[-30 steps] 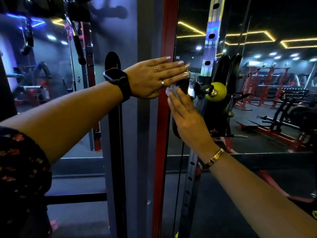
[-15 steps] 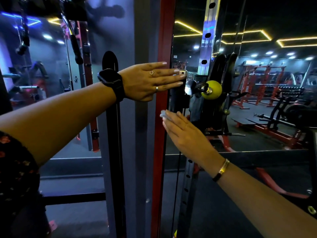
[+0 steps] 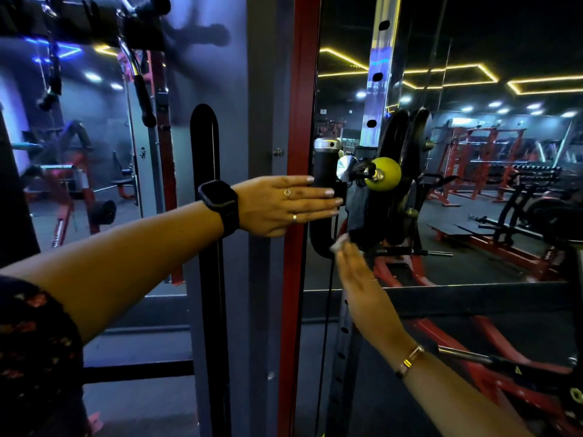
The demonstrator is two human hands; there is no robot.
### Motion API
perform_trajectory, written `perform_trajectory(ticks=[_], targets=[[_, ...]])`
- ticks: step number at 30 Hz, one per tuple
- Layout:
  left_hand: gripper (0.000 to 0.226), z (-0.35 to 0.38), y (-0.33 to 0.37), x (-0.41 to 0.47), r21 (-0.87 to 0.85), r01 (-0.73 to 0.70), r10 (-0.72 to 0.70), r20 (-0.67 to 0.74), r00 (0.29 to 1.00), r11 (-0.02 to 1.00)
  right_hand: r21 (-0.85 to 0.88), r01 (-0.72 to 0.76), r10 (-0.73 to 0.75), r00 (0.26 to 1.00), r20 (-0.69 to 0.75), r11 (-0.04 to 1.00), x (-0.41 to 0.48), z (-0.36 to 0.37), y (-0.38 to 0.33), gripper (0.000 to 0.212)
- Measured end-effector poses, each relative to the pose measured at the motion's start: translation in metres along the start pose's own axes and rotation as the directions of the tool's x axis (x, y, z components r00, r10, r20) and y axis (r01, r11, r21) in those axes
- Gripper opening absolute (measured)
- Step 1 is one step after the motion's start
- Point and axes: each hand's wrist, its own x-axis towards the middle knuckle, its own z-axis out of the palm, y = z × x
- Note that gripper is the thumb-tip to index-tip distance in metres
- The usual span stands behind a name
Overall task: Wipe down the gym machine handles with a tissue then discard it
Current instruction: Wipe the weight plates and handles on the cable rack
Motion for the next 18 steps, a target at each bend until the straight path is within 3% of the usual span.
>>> perform_trajectory(ticks=[4,7,13,15,18], targets=[[0.079,0.003,0.024,0.002,-0.008,-0.029,0.029,-0.008,1.0,1.0,0.166,-0.305,0.296,0.952,0.078,0.938,0.016,0.007,0.024,0.067],[0.083,0.005,0.038,0.004,-0.005,-0.019,0.018,-0.018,1.0,1.0,0.329,-0.334,0.348,0.937,0.017,0.883,0.029,0.004,0.024,0.068],[0.086,0.007,0.06,0.003,-0.089,0.129,-0.132,-0.027,0.991,0.988,0.529,-0.473,0.501,0.859,0.101,0.705,0.021,0.004,-0.008,0.077],[0.082,0.005,0.07,0.005,-0.152,0.196,-0.203,-0.029,0.979,0.969,0.633,-0.516,0.556,0.816,0.158,0.577,0.023,-0.006,-0.016,0.07],[0.078,-0.002,0.085,0.008,-0.286,0.273,-0.288,-0.009,0.958,0.919,0.796,-0.549,0.645,0.71,0.283,0.255,0.027,-0.027,-0.029,0.059]])
